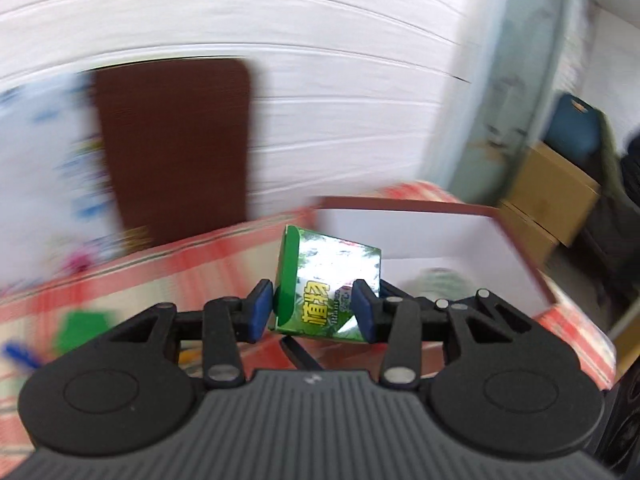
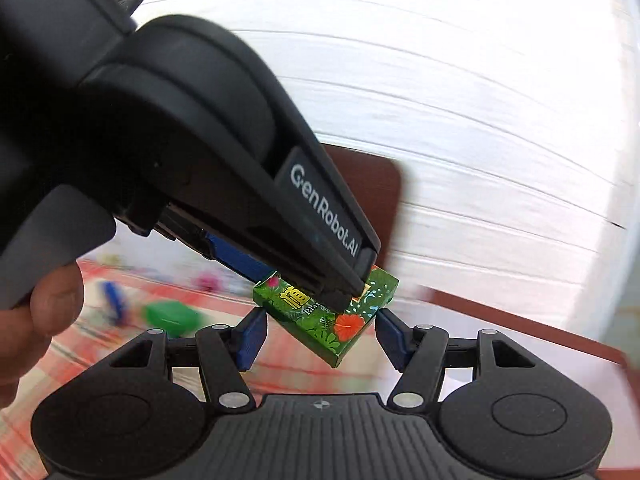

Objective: Organize objects
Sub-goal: 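Carry the green snack box into the brown box and release it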

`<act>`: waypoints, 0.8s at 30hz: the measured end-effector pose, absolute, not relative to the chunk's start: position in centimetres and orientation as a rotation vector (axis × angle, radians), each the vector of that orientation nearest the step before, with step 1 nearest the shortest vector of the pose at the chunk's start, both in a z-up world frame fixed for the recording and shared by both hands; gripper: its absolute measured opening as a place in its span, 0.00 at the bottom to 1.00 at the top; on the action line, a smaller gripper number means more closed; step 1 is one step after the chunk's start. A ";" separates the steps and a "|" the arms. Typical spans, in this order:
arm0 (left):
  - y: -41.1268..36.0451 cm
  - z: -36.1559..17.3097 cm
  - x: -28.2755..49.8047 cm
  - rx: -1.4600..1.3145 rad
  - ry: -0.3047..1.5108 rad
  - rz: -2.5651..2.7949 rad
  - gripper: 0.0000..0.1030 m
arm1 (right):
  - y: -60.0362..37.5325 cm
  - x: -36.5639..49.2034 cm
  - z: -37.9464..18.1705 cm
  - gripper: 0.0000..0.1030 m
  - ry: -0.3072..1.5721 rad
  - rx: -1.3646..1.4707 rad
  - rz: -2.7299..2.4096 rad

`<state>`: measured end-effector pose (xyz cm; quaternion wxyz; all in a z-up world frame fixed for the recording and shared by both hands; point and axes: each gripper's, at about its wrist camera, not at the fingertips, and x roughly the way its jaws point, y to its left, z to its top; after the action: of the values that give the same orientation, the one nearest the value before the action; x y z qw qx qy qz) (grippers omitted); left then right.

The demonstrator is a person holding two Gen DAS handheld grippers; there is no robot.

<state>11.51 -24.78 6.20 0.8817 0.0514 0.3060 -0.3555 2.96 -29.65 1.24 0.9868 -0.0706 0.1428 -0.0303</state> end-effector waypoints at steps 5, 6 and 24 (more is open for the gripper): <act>-34.6 4.1 9.8 0.167 0.665 -0.847 0.44 | -39.2 0.7 0.2 0.57 0.345 -0.061 -0.195; -36.2 3.7 9.6 0.176 0.669 -0.854 0.44 | -40.6 0.5 -0.2 0.57 0.355 -0.046 -0.215; -35.1 2.9 10.2 0.179 0.669 -0.692 0.52 | -43.4 -0.4 -3.3 0.70 0.306 0.040 -0.285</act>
<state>10.21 -35.06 2.88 0.8826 0.0859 0.3213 -0.3323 -0.40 -43.36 -3.28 0.9780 0.0201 0.1519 -0.1416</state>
